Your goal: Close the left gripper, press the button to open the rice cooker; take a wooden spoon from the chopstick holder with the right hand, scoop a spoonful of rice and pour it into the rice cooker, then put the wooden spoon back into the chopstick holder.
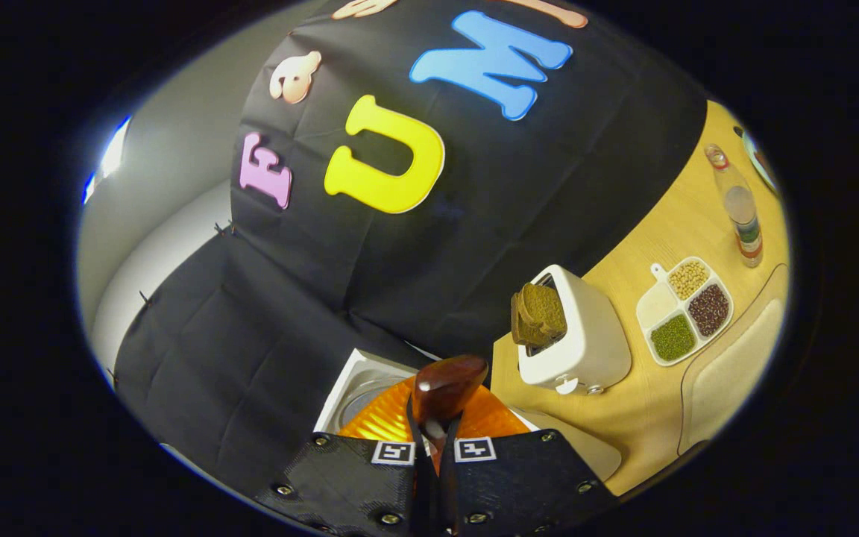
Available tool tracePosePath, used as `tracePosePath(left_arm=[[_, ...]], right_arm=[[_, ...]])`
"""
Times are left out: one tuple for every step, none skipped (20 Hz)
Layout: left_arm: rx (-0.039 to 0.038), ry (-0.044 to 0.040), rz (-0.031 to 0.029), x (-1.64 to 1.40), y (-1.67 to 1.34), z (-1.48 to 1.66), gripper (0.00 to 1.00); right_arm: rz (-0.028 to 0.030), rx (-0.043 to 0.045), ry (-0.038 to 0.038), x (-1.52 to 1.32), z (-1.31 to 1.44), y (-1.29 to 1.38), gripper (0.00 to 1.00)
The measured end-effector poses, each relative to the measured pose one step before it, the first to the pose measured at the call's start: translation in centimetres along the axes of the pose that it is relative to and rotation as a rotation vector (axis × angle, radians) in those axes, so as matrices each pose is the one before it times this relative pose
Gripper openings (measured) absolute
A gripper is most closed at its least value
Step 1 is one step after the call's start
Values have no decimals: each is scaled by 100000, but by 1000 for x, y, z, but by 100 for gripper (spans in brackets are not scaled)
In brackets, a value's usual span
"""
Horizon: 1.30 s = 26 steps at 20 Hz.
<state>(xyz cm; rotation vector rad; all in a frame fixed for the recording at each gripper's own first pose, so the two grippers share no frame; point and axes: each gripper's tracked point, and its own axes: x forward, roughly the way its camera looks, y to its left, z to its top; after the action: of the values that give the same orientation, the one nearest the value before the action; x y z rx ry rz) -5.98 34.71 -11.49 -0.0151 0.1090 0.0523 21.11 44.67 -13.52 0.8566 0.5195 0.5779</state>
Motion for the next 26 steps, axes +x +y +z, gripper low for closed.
tracePosePath(left_arm=[[-89,243,1352,-157,417,-97,93],[-164,213,1266,-142,366,-156,98],[-199,326,1428,-194,387,-226,95],[-389,187,1381,-174,324,-127,95],[-624,126,1211,-119,316,-142,95],[-572,105,1104,-152,231,-121,95],[-349,233,1005,-267,274,-117,95],[17,338,1129,92,278,-223,95],[270,480,1032,-115,369,-275,95],[368,438,998,-36,259,-252,95],[259,529,836,-189,279,-142,95],[210,485,859,-443,211,-150,95],[-156,362,692,-321,312,-88,95],[-649,271,485,-189,246,-195,95],[-784,-504,436,-233,242,34,94],[-361,-532,822,-58,307,182,93],[-139,-379,609,-17,213,89,93],[-97,-213,891,-4,105,-94,95],[-73,84,360,36,186,-127,95],[76,302,405,-64,104,-199,95],[249,-48,189,5,136,-42,95],[337,-98,-39,-148,7,129,93],[470,-362,-29,-59,18,174,95],[571,-388,-52,-111,26,103,98],[436,-86,37,63,-67,60,95],[102,84,-73,59,-88,85,93]], right_arm=[[2,-3182,1900,1174,-781,331,5],[-683,-3603,2167,1074,-808,42,5],[-770,-4060,1989,837,-864,223,5],[-785,-4012,1699,890,-654,-7,5],[-1234,-4532,1779,833,-753,109,5],[-828,-4442,1608,914,-654,145,5],[-820,-4410,1717,738,-732,70,5],[-1020,-4276,1652,719,-687,154,5],[-1101,-4703,1844,588,-761,257,5],[-962,-5918,1502,750,-516,342,5],[-794,-6729,1282,602,-451,397,5],[-829,-8078,1449,399,-551,538,5],[-342,-8110,1156,348,-342,592,5],[-190,-7807,884,334,-92,795,5],[-37,-8072,117,279,-29,766,5],[770,-8873,-309,56,209,854,5],[1486,-9064,-695,-126,380,1065,5],[1747,-7441,-926,-93,358,1358,5],[2010,-6376,-503,-169,119,1244,5],[1460,-5297,-206,-43,44,852,5],[820,-4792,-151,114,71,481,5],[722,-3909,-288,17,136,388,5],[1771,-2464,-318,-21,39,576,5],[1588,-1189,-389,-167,86,254,5],[277,-464,-405,-357,160,-78,5],[-364,691,-698,-369,349,-354,5]])
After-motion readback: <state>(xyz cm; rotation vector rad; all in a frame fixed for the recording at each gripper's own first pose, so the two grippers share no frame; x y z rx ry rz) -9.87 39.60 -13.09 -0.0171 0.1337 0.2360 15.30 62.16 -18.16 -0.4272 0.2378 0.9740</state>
